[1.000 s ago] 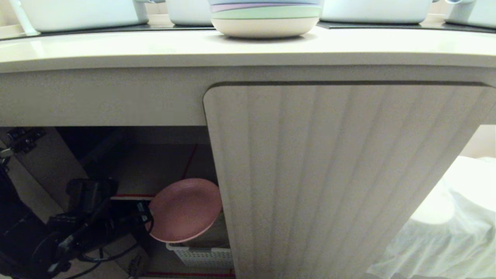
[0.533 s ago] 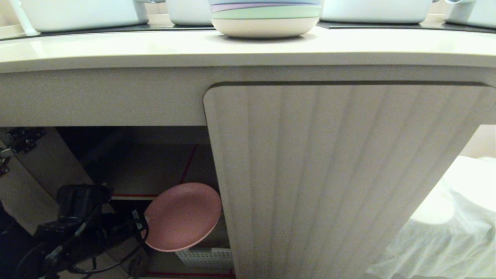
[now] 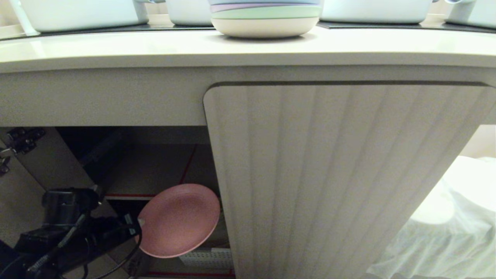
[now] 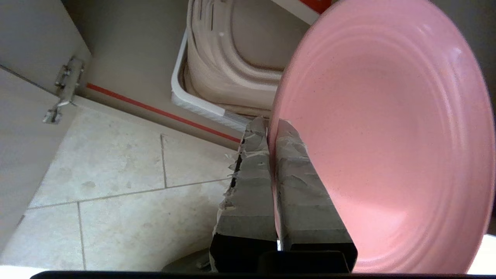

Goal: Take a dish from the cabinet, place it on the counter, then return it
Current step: Take the plate from the cabinet, then place it on the table

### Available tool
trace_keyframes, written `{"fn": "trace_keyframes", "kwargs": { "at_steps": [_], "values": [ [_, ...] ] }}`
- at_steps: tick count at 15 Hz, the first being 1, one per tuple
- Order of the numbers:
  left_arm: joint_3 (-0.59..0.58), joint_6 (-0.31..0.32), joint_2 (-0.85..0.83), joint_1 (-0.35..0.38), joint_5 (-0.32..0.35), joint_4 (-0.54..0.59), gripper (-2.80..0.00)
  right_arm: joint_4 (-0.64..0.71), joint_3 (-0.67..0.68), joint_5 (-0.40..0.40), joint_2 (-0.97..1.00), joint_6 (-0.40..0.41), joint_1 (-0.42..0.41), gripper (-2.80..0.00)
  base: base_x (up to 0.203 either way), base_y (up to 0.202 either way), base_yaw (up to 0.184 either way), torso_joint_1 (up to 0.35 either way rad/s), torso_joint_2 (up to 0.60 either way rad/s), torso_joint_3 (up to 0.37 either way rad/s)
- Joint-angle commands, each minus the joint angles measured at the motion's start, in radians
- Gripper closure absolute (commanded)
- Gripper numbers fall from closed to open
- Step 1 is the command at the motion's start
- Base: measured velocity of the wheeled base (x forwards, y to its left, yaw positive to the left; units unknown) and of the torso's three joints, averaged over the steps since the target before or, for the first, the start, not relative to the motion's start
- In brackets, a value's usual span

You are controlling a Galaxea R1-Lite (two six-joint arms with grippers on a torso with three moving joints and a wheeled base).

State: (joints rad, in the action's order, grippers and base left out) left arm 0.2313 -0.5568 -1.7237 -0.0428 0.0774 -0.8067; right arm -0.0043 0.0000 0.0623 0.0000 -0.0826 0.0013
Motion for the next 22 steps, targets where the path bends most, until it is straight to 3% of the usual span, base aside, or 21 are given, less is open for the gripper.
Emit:
{"fn": "trace_keyframes", "kwargs": {
  "at_steps": [1, 9, 13, 22],
  "values": [
    [-0.026, 0.015, 0.041, 0.000, 0.001, -0.005, 0.00, 0.000, 0.000, 0.001, 0.000, 0.000, 0.000, 0.00, 0.000, 0.000, 0.000, 0.000, 0.00, 0.000],
    [-0.098, 0.100, 0.152, -0.002, 0.004, 0.006, 0.00, 0.001, 0.000, 0.001, 0.000, 0.000, 0.000, 0.00, 0.000, 0.000, 0.000, 0.000, 0.00, 0.000],
    [-0.116, 0.157, 0.207, -0.002, 0.039, 0.046, 0.00, 0.000, 0.000, 0.001, 0.000, 0.000, 0.000, 0.00, 0.000, 0.000, 0.000, 0.000, 0.00, 0.000],
    [-0.116, 0.183, 0.280, -0.003, 0.082, 0.119, 0.00, 0.000, 0.000, 0.001, 0.000, 0.000, 0.000, 0.00, 0.000, 0.000, 0.000, 0.000, 0.00, 0.000]
  ]
}}
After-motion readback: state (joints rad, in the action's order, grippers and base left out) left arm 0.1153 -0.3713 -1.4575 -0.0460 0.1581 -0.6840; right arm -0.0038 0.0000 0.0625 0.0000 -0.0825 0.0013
